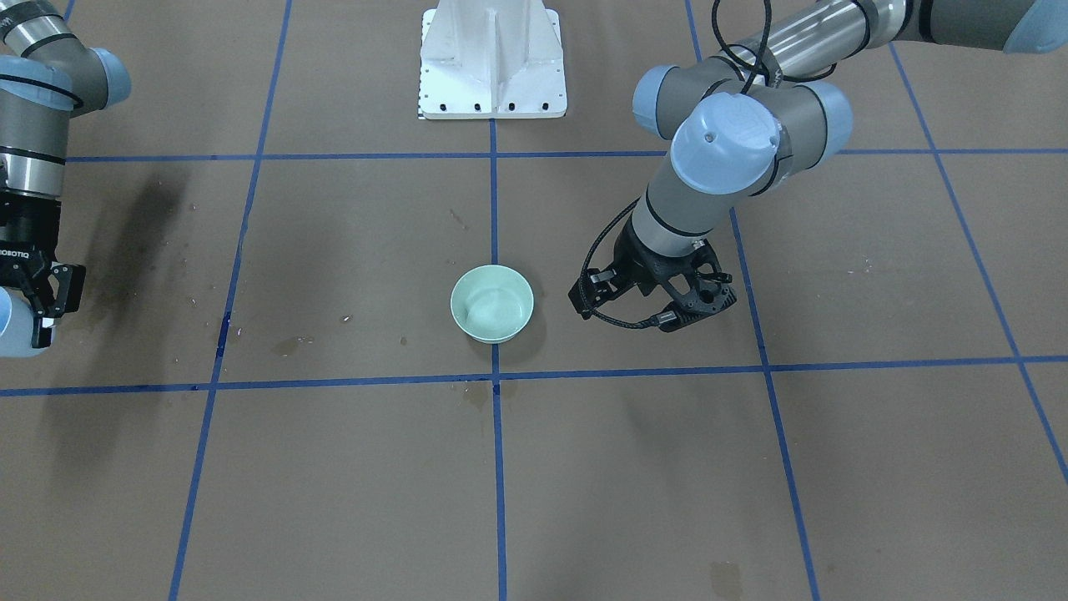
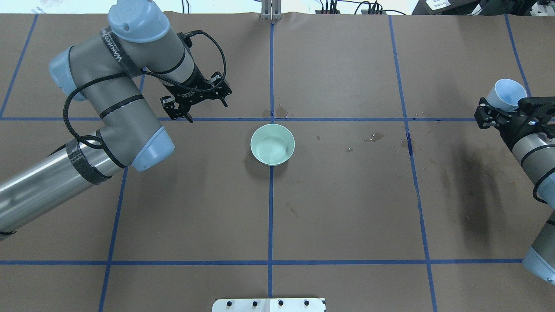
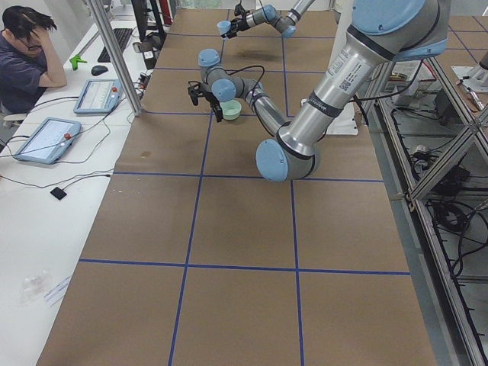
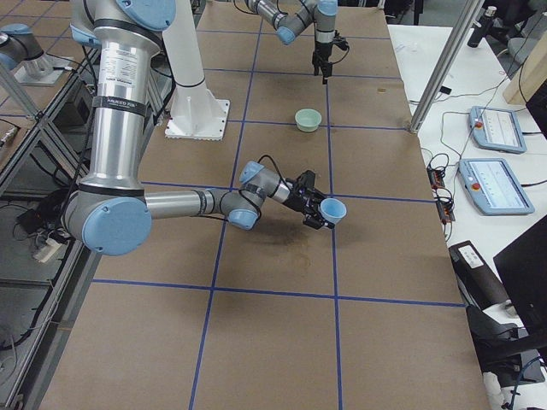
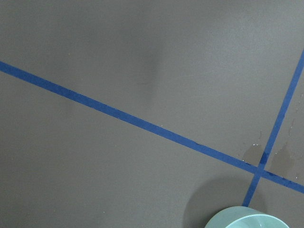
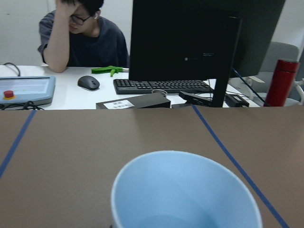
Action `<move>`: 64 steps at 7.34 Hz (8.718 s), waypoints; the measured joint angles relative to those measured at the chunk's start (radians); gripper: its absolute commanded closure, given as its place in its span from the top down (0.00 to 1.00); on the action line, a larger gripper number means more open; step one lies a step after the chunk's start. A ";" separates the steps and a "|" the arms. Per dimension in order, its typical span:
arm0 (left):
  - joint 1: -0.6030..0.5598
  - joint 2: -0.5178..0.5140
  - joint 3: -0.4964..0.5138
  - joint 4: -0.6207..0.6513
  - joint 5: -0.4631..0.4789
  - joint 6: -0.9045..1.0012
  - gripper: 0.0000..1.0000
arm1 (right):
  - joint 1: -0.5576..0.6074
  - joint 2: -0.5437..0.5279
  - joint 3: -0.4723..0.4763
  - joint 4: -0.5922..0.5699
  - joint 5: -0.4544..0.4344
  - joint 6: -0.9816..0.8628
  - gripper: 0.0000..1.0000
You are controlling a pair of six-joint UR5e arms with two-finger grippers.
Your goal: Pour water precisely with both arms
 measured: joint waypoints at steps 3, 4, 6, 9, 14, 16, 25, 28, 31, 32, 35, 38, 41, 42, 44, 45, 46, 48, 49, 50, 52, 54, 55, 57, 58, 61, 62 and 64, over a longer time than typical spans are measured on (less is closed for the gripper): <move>-0.032 0.003 -0.005 0.000 -0.002 0.031 1.00 | 0.013 0.153 -0.004 0.178 0.226 -0.137 0.00; -0.048 0.008 -0.018 0.001 -0.002 0.066 1.00 | 0.011 0.216 -0.008 0.187 0.302 -0.148 0.00; -0.081 0.057 -0.070 0.001 -0.004 0.144 1.00 | -0.008 0.309 -0.014 0.192 0.386 -0.179 0.00; -0.117 0.122 -0.106 0.002 -0.006 0.228 1.00 | -0.110 0.413 -0.032 0.182 0.439 -0.301 0.00; -0.151 0.219 -0.155 0.002 -0.008 0.315 1.00 | -0.217 0.506 -0.083 0.065 0.454 -0.385 0.00; -0.152 0.229 -0.154 0.001 -0.009 0.321 1.00 | -0.226 0.524 -0.068 -0.038 0.456 -0.407 0.00; -0.156 0.289 -0.157 -0.007 -0.010 0.392 1.00 | -0.241 0.651 0.082 -0.708 0.610 -0.531 0.00; -0.160 0.290 -0.160 -0.004 -0.011 0.394 1.00 | -0.197 0.710 0.078 -0.886 0.705 -0.579 0.00; -0.161 0.291 -0.162 -0.003 -0.011 0.394 1.00 | -0.190 0.769 0.046 -1.023 0.727 -0.617 0.00; -0.162 0.292 -0.163 -0.003 -0.012 0.394 1.00 | -0.189 0.776 0.029 -1.039 0.738 -0.623 0.00; -0.163 0.293 -0.166 -0.002 -0.012 0.394 1.00 | -0.185 0.830 -0.009 -1.132 0.753 -0.659 0.00; -0.163 0.294 -0.167 -0.002 -0.012 0.394 1.00 | -0.178 0.858 -0.051 -1.175 0.761 -0.694 0.00; -0.164 0.303 -0.167 -0.004 -0.013 0.394 1.00 | -0.178 0.908 -0.066 -1.262 0.763 -0.699 0.00; -0.164 0.305 -0.167 -0.004 -0.013 0.394 1.00 | -0.178 0.915 -0.067 -1.279 0.763 -0.703 0.00; -0.164 0.306 -0.167 -0.004 -0.013 0.394 1.00 | -0.177 0.944 -0.067 -1.338 0.761 -0.717 0.00; -0.164 0.307 -0.167 -0.004 -0.013 0.394 1.00 | -0.178 0.953 -0.070 -1.353 0.759 -0.722 0.00; -0.164 0.307 -0.167 -0.003 -0.013 0.394 1.00 | -0.178 0.957 -0.076 -1.355 0.756 -0.723 0.00; -0.164 0.307 -0.167 -0.004 -0.013 0.394 1.00 | -0.184 0.952 -0.083 -1.307 0.748 -0.706 0.00; -0.164 0.307 -0.167 -0.003 -0.013 0.394 1.00 | -0.186 0.935 -0.081 -1.252 0.744 -0.682 0.00; -0.164 0.307 -0.167 -0.003 -0.013 0.394 1.00 | -0.186 0.900 -0.076 -1.174 0.741 -0.651 0.00; -0.164 0.306 -0.168 -0.003 -0.012 0.394 1.00 | -0.184 0.818 -0.024 -1.024 0.723 -0.615 0.00; -0.164 0.305 -0.173 -0.002 -0.011 0.393 1.00 | -0.178 0.737 0.123 -0.968 0.680 -0.558 0.00; -0.164 0.305 -0.176 -0.001 -0.010 0.393 1.00 | -0.175 0.695 0.179 -0.918 0.651 -0.513 0.00; -0.164 0.304 -0.179 0.000 -0.010 0.392 1.00 | -0.170 0.578 0.252 -0.739 0.534 -0.405 0.00; -0.164 0.303 -0.181 0.001 -0.010 0.391 1.00 | -0.168 0.499 0.282 -0.641 0.461 -0.356 0.00; -0.165 0.300 -0.185 0.001 -0.010 0.389 1.00 | -0.167 0.192 0.317 -0.306 0.223 -0.193 0.00; -0.165 0.299 -0.185 0.002 -0.010 0.388 1.00 | -0.166 0.067 0.311 -0.193 0.129 -0.165 0.00; -0.164 0.296 -0.193 0.005 -0.009 0.381 1.00 | -0.166 -0.105 0.254 -0.083 -0.064 -0.079 0.00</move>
